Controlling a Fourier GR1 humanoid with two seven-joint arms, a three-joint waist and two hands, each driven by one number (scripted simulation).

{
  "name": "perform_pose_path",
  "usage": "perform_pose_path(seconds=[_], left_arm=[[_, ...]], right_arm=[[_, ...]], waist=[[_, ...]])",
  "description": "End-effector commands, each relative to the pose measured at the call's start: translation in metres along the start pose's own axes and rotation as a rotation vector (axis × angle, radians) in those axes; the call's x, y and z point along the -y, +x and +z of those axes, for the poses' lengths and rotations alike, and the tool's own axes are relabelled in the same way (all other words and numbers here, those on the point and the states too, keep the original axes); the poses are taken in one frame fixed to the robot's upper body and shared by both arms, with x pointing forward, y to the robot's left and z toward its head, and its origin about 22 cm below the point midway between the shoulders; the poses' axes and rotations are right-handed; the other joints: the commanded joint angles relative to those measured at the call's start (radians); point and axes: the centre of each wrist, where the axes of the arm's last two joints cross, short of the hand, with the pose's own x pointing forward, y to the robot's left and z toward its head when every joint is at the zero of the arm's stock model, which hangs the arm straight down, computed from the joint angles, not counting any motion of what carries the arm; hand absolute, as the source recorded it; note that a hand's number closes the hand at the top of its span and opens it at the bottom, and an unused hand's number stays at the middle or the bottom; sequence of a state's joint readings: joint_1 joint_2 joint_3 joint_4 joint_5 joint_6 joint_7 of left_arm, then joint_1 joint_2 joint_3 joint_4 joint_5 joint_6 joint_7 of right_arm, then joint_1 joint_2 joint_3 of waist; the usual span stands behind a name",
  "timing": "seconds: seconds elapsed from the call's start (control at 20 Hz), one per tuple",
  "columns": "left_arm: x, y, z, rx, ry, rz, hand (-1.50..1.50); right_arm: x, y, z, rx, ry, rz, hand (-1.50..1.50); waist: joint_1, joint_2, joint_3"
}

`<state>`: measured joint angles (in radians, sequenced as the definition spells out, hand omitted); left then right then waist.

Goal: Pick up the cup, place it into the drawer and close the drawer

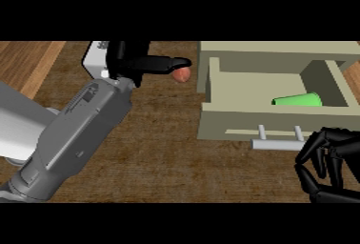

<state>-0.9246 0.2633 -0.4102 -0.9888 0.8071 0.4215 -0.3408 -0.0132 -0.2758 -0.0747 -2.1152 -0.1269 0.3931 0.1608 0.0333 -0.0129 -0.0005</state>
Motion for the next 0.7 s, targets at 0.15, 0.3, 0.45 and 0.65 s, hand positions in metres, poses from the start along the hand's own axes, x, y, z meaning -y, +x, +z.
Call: perform_pose_path(seconds=[0.15,0.3,0.45,0.65], left_arm=[[-0.059,0.017,0.055,-0.01,0.034,0.025,-1.5],[-0.085,0.017,0.084,-0.026,0.038,0.02,-1.5],[-0.109,0.009,0.086,-0.021,0.054,0.04,-1.5],[-0.11,0.011,0.119,-0.033,0.035,0.03,-1.5]], right_arm=[[-0.028,-0.015,-0.018,-0.076,-0.007,0.081,1.5],[-0.03,-0.03,-0.018,-0.106,0.024,0.161,1.5],[-0.014,-0.032,-0.026,-0.088,0.144,0.336,1.5],[-0.025,-0.055,-0.028,-0.122,0.204,0.527,1.5]], waist=[[0.001,0.005,0.0],[0.002,0.007,0.001],[-0.007,0.015,0.0],[0.01,0.011,0.001]])
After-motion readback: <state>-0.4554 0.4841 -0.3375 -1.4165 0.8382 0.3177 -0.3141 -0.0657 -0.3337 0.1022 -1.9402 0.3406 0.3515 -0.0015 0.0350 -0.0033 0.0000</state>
